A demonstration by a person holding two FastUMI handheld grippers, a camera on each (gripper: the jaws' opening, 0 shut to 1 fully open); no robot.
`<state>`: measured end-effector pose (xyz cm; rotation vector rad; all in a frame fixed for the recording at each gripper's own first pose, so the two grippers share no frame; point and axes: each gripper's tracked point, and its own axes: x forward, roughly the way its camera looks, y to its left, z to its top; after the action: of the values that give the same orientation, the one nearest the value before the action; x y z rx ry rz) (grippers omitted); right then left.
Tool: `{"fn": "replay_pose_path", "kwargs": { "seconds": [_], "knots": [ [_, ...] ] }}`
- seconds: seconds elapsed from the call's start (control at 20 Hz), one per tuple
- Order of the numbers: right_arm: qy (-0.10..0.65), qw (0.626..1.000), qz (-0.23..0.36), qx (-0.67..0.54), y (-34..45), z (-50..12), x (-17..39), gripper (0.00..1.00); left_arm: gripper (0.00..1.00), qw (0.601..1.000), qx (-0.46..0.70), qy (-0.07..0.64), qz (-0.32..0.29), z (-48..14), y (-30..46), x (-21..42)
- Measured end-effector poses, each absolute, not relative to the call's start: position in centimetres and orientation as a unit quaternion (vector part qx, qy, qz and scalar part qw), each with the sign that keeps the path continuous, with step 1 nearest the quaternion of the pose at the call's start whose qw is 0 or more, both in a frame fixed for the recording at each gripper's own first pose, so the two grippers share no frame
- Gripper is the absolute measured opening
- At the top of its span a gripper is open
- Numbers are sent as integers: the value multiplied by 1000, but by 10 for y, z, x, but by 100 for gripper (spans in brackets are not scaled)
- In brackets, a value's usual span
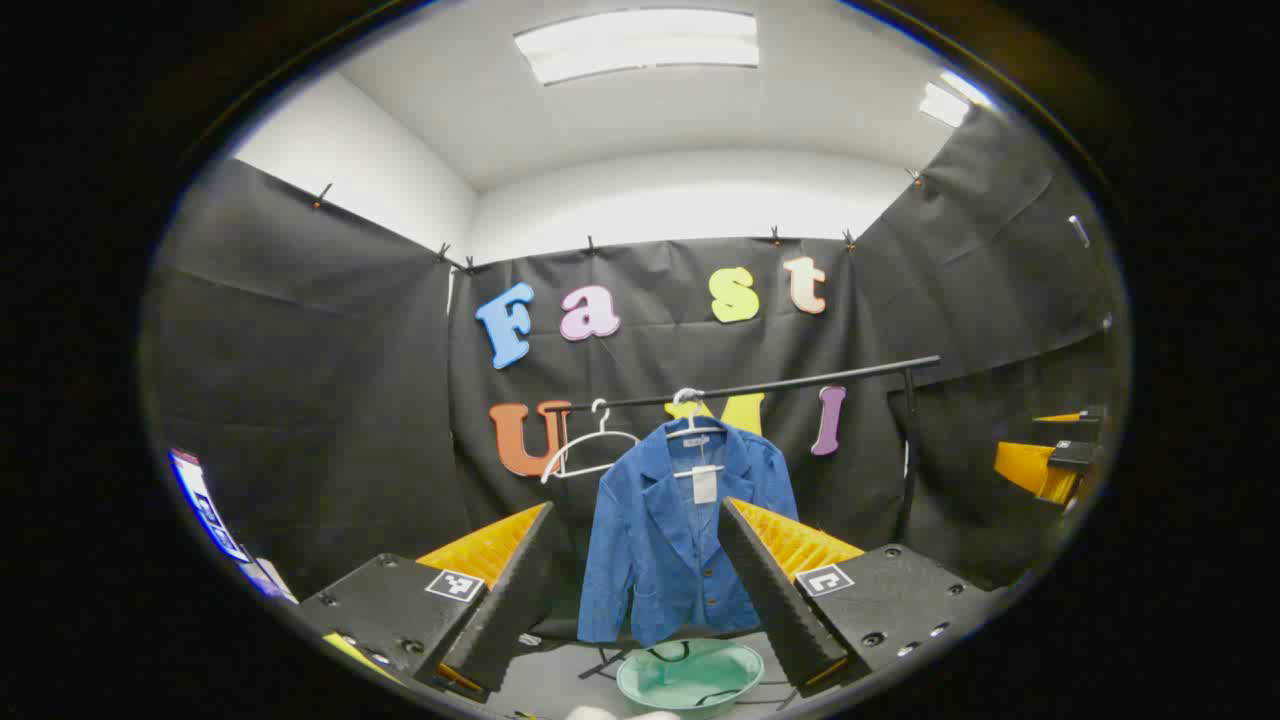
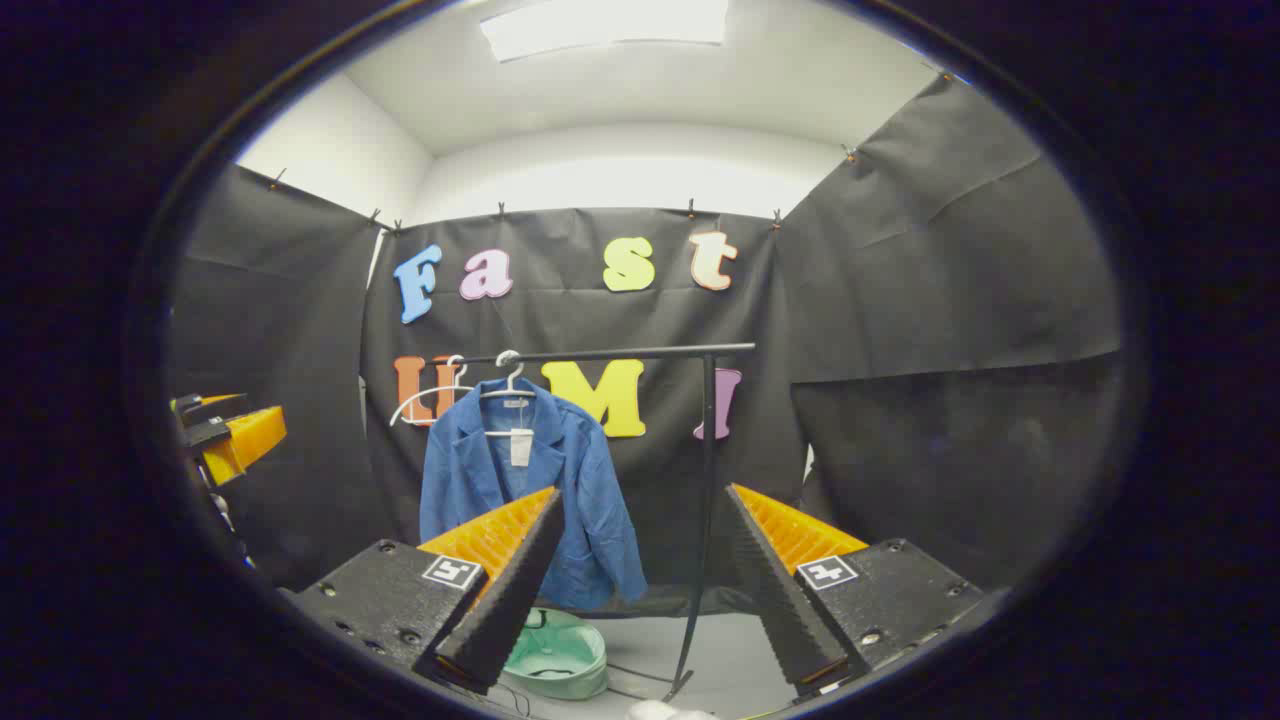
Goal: Grasp the clothes on the hanger with both hands and then place them into the laundry hamper below.
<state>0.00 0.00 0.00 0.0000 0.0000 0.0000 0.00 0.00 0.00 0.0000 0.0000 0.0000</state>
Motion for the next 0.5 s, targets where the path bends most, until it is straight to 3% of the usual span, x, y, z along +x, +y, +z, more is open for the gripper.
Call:
{"fn": "replay_pose_path", "kwargs": {
  "seconds": [0.5],
  "knots": [
    [8,1000,12,-8,40,-7,1,100,99,1000,5,7,11,-3,37,-8]
  ]
}}
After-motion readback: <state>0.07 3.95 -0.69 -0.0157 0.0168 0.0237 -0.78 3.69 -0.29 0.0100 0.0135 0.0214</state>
